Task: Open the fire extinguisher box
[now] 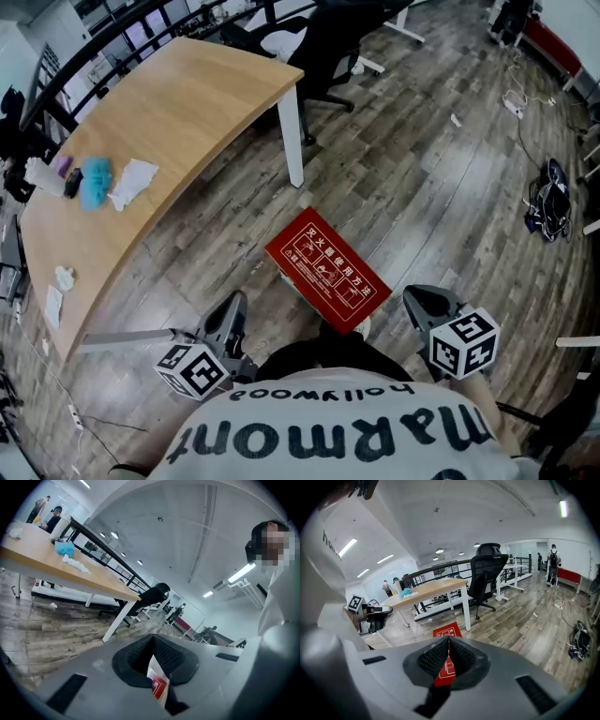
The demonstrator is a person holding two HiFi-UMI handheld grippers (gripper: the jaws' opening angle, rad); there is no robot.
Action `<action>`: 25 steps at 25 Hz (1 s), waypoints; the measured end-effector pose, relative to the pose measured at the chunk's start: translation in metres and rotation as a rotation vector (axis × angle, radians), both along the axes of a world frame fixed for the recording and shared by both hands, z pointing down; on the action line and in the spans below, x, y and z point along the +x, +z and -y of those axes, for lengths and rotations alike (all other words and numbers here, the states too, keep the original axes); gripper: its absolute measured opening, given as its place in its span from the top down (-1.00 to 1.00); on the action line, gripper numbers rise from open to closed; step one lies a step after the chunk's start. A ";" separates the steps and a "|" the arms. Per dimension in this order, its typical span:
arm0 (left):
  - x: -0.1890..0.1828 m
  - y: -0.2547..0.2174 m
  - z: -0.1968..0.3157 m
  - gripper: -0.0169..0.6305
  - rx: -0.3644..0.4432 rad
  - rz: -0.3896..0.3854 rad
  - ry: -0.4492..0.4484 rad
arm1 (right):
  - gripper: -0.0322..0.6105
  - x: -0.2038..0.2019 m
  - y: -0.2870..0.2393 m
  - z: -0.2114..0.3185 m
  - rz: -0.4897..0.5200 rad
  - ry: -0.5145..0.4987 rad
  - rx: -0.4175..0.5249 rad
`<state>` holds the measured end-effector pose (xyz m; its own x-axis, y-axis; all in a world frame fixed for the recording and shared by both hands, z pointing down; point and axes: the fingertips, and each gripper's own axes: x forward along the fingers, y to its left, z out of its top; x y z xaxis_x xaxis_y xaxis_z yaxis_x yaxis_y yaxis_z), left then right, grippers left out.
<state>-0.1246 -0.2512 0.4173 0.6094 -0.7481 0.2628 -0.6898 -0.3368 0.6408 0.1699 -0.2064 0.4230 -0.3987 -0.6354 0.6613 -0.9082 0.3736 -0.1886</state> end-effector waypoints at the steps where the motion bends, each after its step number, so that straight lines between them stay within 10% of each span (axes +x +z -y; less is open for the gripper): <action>1: 0.007 0.008 0.005 0.93 -0.001 0.004 0.013 | 0.87 0.009 0.004 0.006 0.002 0.002 -0.012; 13: 0.064 0.171 0.044 0.93 -0.230 0.106 0.150 | 0.87 0.035 0.079 0.026 0.180 -0.090 -0.182; 25: 0.052 0.282 0.058 0.82 -0.428 -0.080 0.005 | 0.87 -0.008 0.201 0.010 0.326 -0.163 -0.458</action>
